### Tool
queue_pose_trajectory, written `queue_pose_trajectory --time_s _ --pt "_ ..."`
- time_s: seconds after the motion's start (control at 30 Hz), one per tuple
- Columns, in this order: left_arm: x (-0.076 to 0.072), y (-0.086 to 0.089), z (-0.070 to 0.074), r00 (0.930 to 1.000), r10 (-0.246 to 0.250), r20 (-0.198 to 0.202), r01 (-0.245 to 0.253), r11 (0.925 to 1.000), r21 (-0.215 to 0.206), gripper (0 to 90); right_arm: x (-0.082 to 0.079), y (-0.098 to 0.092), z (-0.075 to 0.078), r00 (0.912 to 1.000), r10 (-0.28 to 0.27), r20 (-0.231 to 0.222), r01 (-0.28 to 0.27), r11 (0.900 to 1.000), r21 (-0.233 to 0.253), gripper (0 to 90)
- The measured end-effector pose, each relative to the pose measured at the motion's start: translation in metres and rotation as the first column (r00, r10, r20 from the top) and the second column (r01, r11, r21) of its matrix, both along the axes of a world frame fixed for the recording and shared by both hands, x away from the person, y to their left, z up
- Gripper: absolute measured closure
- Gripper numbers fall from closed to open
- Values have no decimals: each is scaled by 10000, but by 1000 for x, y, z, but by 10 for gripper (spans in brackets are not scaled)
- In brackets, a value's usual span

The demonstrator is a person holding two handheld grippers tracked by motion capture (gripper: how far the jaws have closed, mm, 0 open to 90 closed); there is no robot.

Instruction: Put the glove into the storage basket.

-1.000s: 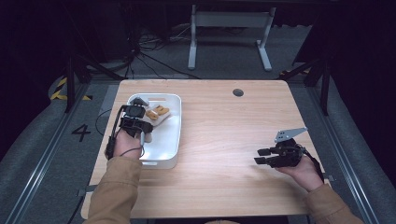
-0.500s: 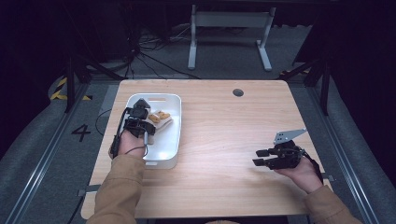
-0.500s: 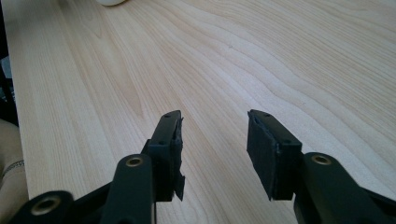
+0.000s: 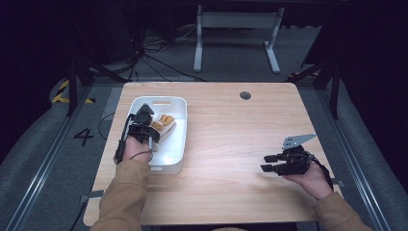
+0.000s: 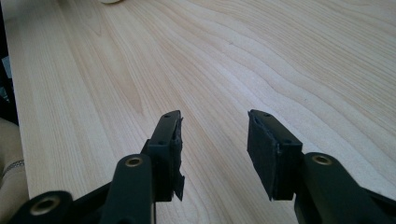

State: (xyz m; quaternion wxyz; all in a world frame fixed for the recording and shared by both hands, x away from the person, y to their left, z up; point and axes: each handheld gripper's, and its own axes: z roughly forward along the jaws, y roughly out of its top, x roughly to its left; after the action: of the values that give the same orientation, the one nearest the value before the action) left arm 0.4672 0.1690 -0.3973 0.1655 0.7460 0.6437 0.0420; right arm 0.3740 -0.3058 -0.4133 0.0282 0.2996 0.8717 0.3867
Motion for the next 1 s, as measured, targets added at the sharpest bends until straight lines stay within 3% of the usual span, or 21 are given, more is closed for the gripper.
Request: queue_pose_trajectory --time_s 0.4,0.63,0.7,0.8,1.0 --pt "7 -4 -14 9950 -232 -974 221 9997 -120 599 0 0 -1 10000 38 -3 -38 10000 23 550" --pt "8 -3 -19 9918 -199 -1264 170 9996 -237 582 0 0 -1 10000 29 -16 -29 10000 25 549" --pt "8 -3 -20 9913 -232 -1293 191 9993 -326 541 0 0 -1 10000 22 -21 -22 10000 24 547" --pt "8 -3 -20 9911 -323 -1294 270 9987 -431 366 0 0 -1 10000 39 -20 -38 10000 53 541" --pt "8 1 -18 9924 -487 -1127 406 9965 -729 236 -1 1 -1 10000 79 4 -79 9999 102 532"
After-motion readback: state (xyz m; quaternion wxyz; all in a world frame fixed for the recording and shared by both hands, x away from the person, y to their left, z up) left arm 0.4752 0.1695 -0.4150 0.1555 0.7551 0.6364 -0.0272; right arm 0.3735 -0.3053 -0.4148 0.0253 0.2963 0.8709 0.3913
